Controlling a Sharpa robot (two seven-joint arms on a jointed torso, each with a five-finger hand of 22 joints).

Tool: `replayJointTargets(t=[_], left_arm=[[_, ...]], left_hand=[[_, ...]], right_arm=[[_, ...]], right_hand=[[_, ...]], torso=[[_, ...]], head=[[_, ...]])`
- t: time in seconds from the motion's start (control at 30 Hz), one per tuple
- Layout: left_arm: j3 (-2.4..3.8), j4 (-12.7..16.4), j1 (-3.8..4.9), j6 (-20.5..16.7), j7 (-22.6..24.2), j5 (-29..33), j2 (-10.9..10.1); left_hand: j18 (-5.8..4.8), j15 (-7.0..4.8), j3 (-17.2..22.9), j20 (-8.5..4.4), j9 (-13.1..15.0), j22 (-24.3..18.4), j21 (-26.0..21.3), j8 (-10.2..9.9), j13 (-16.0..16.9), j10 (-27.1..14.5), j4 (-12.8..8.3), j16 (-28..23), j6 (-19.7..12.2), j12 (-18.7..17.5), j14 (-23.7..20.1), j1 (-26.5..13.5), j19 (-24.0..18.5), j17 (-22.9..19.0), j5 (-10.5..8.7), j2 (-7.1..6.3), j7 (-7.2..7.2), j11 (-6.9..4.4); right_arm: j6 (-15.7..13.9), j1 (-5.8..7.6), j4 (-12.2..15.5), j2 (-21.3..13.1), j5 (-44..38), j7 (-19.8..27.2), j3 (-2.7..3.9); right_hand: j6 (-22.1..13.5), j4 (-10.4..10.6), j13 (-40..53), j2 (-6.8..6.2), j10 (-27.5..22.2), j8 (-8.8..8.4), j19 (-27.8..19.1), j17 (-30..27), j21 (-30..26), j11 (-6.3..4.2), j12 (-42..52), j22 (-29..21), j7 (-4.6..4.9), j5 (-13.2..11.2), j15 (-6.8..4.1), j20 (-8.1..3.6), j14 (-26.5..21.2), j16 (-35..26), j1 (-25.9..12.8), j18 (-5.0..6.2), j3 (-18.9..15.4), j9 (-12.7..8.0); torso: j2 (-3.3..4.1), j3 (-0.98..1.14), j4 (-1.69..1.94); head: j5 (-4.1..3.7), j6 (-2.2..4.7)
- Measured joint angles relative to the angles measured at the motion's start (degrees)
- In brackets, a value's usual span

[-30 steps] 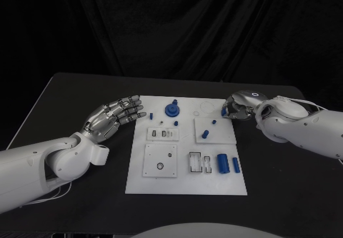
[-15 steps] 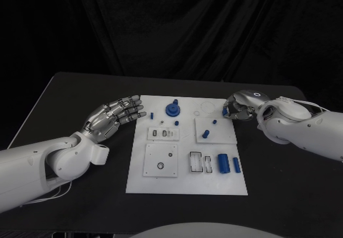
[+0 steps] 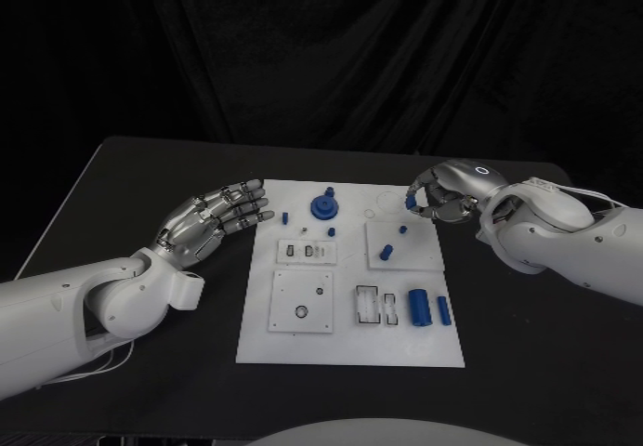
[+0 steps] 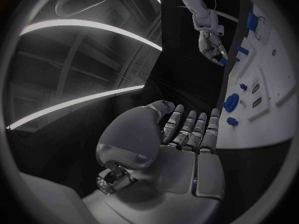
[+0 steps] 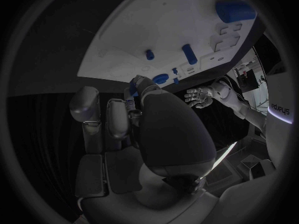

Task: Assemble the parts on the task board

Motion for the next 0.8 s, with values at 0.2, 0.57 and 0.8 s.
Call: replayJointTargets(t=[0.2,0.57,0.8], left_arm=[[0.0,-0.04,0.0,0.0,0.0,0.0,0.13],[0.0,-0.21,-0.01,0.0,0.0,0.0,0.58],[0.0,-0.21,-0.01,0.0,0.0,0.0,0.56]], left_hand=[[0.0,0.0,0.0,0.0,0.0,0.0,0.0,0.0,0.0,0.0,0.0,0.0,0.0,0.0,0.0,-0.21,0.0,0.0,0.0,-0.21,0.0,0.0],[0.0,0.0,0.0,0.0,0.0,0.01,0.0,0.0,0.0,0.0,0.0,0.0,0.0,0.0,0.0,-0.21,0.0,0.0,0.0,-0.21,0.0,0.0],[0.0,0.0,0.0,0.0,0.0,0.01,0.0,0.0,0.0,0.0,0.0,0.0,0.0,0.0,0.0,-0.21,0.0,0.0,0.0,-0.21,0.0,0.0]], right_arm=[[0.03,0.25,4.28,1.31,-2.17,-1.12,-0.01],[1.67,-0.95,6.65,8.5,-8.55,-5.35,-0.02],[4.37,-1.78,5.91,11.92,-11.28,-8.06,0.0]], right_hand=[[-0.23,-0.43,0.0,-0.02,0.12,0.94,0.41,0.73,0.31,-0.12,0.57,0.0,0.02,2.23,0.0,0.01,0.0,1.24,-0.01,0.01,0.41,0.01],[-0.41,-1.04,0.0,-0.5,0.21,1.75,1.13,1.56,0.95,-0.21,1.21,-0.01,0.01,4.24,0.0,0.1,0.0,2.43,-0.19,0.01,0.88,0.01],[-0.4,-1.28,0.0,-0.8,0.41,2.07,1.12,1.56,0.95,0.0,1.43,0.03,-0.01,4.86,0.0,0.1,0.0,2.84,-0.49,0.01,1.11,0.01]], torso=[[-0.03,-0.05,0.0],[0.02,-0.04,0.07],[0.06,-0.02,0.08]], head=[[-0.12,0.0],[-0.37,-0.38],[-0.26,-0.76]])
